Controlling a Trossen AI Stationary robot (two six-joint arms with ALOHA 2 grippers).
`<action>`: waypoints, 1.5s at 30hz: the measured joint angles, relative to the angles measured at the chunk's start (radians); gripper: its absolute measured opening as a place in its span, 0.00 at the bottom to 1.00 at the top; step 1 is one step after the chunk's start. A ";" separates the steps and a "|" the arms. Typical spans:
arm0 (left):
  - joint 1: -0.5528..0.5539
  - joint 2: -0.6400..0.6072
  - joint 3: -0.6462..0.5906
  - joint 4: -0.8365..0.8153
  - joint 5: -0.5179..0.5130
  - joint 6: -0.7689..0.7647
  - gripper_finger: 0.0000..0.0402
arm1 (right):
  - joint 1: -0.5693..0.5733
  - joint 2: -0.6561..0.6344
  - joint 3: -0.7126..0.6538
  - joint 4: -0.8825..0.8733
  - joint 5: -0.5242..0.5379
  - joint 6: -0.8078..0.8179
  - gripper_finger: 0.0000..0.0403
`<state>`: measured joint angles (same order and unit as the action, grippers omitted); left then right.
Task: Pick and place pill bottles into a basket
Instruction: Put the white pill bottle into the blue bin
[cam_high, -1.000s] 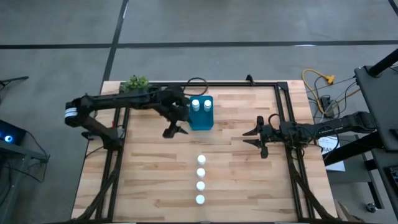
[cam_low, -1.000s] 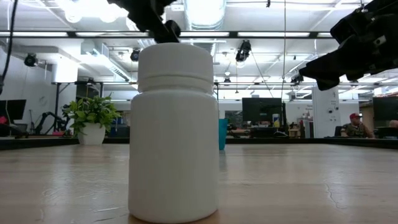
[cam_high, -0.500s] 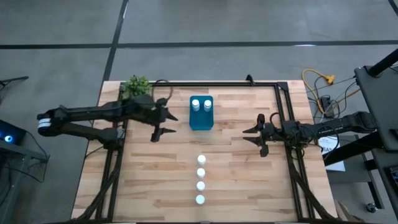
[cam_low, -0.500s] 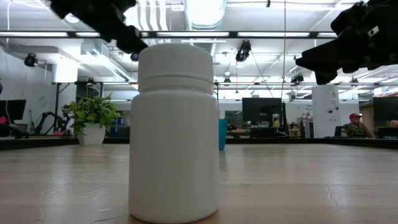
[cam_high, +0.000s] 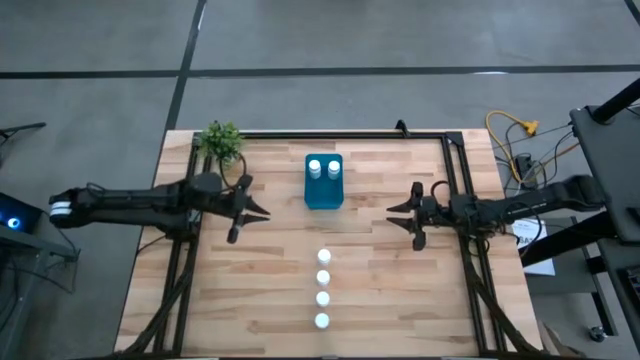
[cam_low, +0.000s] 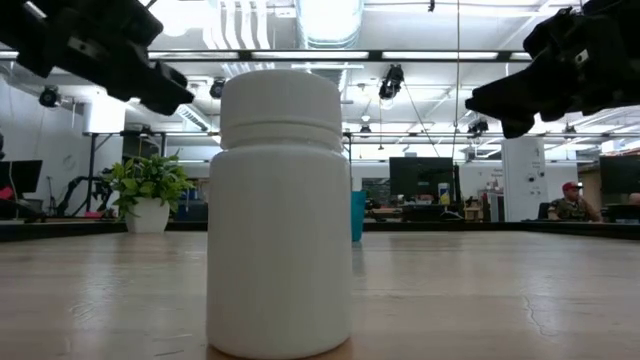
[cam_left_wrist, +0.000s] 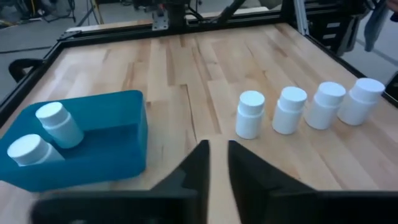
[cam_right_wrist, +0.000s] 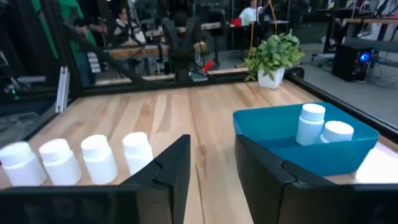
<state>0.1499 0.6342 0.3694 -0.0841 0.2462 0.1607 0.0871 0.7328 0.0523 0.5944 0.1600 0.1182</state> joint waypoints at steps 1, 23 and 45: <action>-0.003 -0.010 -0.010 0.005 0.000 -0.001 0.04 | -0.001 0.022 0.011 -0.002 0.000 0.000 0.28; -0.035 -0.140 -0.185 0.119 -0.014 -0.053 0.02 | -0.003 0.572 0.628 -0.438 -0.114 -0.091 0.35; -0.035 -0.196 -0.192 0.082 0.004 -0.051 0.02 | -0.002 0.804 1.022 -0.739 -0.108 -0.070 0.57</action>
<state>0.1150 0.4377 0.1776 -0.0024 0.2505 0.1093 0.0849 1.5363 1.0744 -0.1443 0.0521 0.0485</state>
